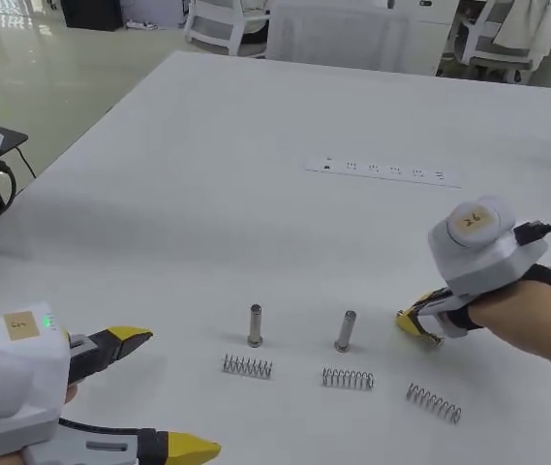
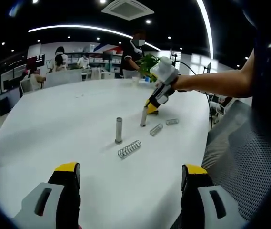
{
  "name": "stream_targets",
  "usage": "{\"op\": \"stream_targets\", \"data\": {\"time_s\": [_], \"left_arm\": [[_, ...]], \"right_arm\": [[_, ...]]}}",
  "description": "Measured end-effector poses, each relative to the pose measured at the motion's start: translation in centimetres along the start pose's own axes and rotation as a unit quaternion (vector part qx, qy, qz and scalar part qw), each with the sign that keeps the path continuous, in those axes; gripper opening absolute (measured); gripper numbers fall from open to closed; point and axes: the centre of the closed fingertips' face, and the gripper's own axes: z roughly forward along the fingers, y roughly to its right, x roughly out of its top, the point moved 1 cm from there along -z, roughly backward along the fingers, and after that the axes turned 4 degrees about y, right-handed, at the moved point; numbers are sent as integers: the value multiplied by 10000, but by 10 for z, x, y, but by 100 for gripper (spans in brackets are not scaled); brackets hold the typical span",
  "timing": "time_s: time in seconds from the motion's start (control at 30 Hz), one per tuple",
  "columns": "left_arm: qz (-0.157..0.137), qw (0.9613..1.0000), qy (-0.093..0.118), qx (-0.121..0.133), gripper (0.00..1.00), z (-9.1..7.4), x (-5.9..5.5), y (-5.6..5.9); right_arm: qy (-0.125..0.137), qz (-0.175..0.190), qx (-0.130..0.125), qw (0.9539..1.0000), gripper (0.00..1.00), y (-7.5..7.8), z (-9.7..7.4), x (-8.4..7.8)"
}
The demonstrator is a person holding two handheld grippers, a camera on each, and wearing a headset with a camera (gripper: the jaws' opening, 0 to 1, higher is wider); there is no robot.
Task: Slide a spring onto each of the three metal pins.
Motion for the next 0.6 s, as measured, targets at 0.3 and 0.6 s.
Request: {"op": "stream_targets", "data": {"time_s": [0.3, 0.6], "left_arm": [[14, 10000, 27, 22, 85, -1, 2, 0], [59, 10000, 31, -9, 85, 0, 4, 2]], "right_arm": [[22, -3, -63, 10000, 6, 0, -5, 3], [189, 141, -126, 9996, 6, -1, -20, 7]]}}
